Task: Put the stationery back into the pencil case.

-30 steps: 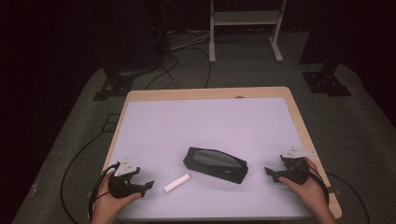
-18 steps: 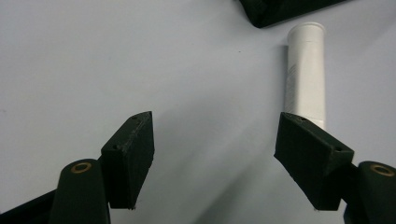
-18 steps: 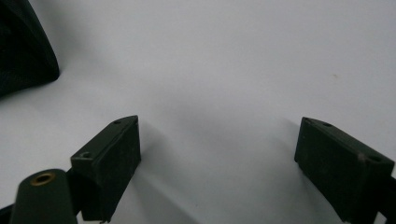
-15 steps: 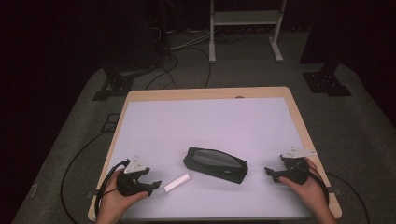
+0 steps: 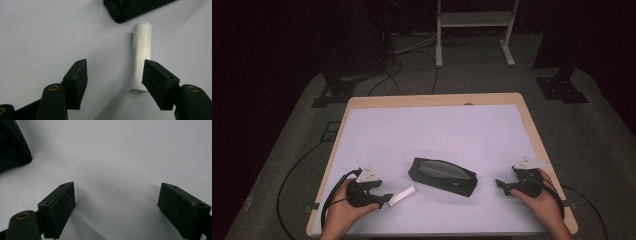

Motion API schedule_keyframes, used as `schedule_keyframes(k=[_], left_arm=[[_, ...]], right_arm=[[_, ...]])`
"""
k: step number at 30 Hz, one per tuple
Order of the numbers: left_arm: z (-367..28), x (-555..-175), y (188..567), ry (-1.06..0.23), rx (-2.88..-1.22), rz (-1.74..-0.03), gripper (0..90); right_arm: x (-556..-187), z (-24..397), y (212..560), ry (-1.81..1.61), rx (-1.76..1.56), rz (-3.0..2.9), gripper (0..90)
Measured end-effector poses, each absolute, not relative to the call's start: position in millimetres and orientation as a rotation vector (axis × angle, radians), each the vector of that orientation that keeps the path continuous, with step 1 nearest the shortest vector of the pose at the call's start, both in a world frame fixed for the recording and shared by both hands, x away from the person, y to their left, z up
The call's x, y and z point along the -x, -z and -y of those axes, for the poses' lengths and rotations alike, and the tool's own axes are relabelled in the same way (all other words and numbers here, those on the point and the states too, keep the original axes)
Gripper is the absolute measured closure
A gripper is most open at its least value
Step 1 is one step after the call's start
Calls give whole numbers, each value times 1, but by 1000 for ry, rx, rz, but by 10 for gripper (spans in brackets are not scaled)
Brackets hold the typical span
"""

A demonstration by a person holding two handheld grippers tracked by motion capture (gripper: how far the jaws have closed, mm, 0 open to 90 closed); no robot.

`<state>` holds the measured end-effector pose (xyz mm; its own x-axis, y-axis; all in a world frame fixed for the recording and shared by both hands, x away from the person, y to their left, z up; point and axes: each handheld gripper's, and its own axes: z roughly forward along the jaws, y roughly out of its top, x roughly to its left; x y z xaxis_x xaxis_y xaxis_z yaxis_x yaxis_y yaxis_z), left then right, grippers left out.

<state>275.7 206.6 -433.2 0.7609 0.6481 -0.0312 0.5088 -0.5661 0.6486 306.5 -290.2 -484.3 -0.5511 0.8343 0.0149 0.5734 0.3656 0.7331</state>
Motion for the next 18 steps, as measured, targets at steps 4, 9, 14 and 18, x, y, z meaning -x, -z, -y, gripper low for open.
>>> schedule_keyframes(k=[4,9,14,18], left_arm=[[-199,-278,431,-267,-2318,-834,398],[-188,-281,430,-250,-2337,-817,412],[-181,-284,429,-222,-2361,-802,435],[-175,-286,427,-195,-2378,-797,456]], right_arm=[[-307,290,484,-1003,-1232,-2272,131],[-307,290,484,-1003,-1232,-2273,131],[-307,290,484,-1003,-1233,-2273,131],[-307,290,484,-1004,-1233,-2273,131]])
